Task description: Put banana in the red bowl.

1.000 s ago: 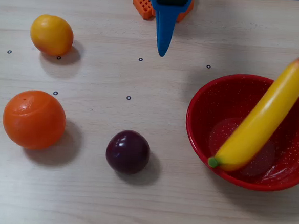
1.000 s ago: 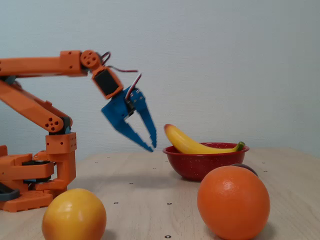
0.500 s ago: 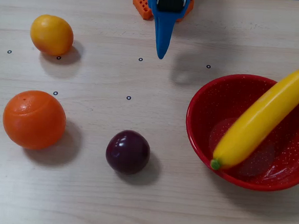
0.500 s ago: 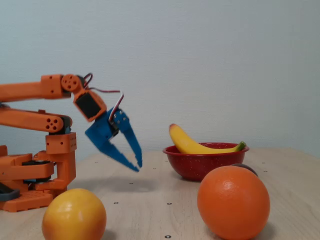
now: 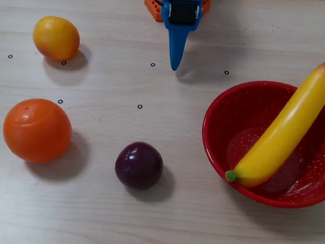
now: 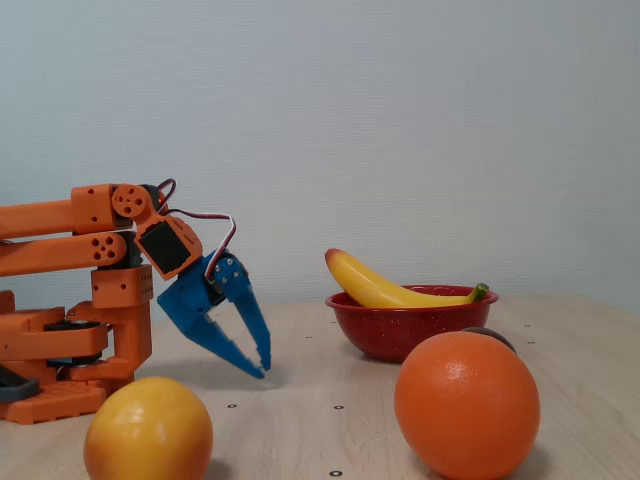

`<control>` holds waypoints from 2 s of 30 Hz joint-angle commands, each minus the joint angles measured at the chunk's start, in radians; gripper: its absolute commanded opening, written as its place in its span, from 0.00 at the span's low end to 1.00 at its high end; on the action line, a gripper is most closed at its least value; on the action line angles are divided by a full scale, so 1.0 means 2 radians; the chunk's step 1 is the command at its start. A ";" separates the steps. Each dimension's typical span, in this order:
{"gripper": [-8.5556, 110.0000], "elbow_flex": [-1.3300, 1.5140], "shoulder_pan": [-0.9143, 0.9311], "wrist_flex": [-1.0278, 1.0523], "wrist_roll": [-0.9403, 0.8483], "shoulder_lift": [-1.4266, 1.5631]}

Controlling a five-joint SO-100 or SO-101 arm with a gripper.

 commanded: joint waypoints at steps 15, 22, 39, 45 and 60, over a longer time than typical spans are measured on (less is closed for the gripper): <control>0.07 0.047 0.013 0.003 -0.002 0.064; 0.07 0.047 0.005 0.005 -0.013 0.064; 0.07 0.047 0.013 0.007 -0.002 0.064; 0.07 0.047 0.015 0.007 -0.002 0.064; 0.07 0.047 0.015 0.007 -0.003 0.064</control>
